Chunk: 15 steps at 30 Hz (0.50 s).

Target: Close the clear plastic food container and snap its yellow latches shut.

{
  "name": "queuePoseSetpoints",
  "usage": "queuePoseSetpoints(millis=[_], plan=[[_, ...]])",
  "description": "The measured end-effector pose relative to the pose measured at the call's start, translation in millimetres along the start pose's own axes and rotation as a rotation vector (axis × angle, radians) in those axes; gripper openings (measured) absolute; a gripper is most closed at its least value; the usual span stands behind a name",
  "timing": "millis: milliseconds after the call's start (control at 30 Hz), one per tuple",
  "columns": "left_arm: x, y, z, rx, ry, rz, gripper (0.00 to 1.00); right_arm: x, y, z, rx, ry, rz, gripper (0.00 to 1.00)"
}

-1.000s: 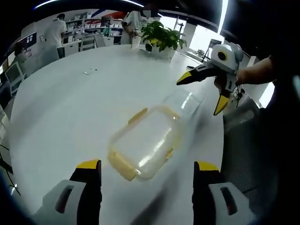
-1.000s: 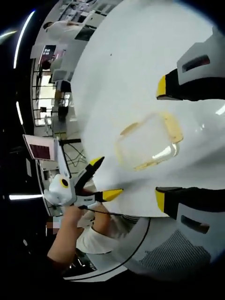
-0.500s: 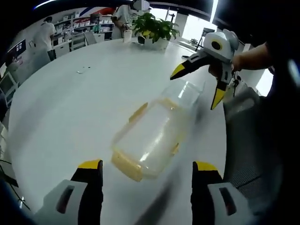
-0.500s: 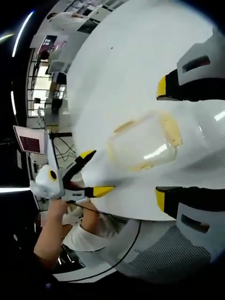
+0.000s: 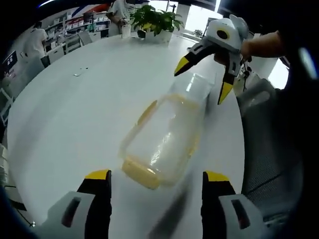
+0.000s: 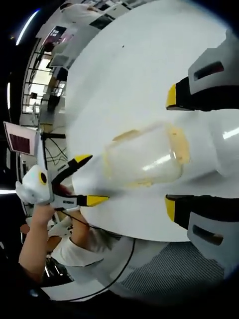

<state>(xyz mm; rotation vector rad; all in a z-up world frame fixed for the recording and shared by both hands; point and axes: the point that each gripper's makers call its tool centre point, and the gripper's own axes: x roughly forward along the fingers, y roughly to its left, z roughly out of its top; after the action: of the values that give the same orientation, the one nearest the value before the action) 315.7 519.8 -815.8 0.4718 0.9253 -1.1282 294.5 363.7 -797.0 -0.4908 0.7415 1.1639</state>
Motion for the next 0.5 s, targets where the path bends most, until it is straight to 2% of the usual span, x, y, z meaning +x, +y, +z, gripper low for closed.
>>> queuePoseSetpoints(millis=[500], plan=[[6, 7.9, 1.8, 0.050, 0.031, -0.013, 0.68, 10, -8, -11.3, -0.066, 0.091, 0.040, 0.64]])
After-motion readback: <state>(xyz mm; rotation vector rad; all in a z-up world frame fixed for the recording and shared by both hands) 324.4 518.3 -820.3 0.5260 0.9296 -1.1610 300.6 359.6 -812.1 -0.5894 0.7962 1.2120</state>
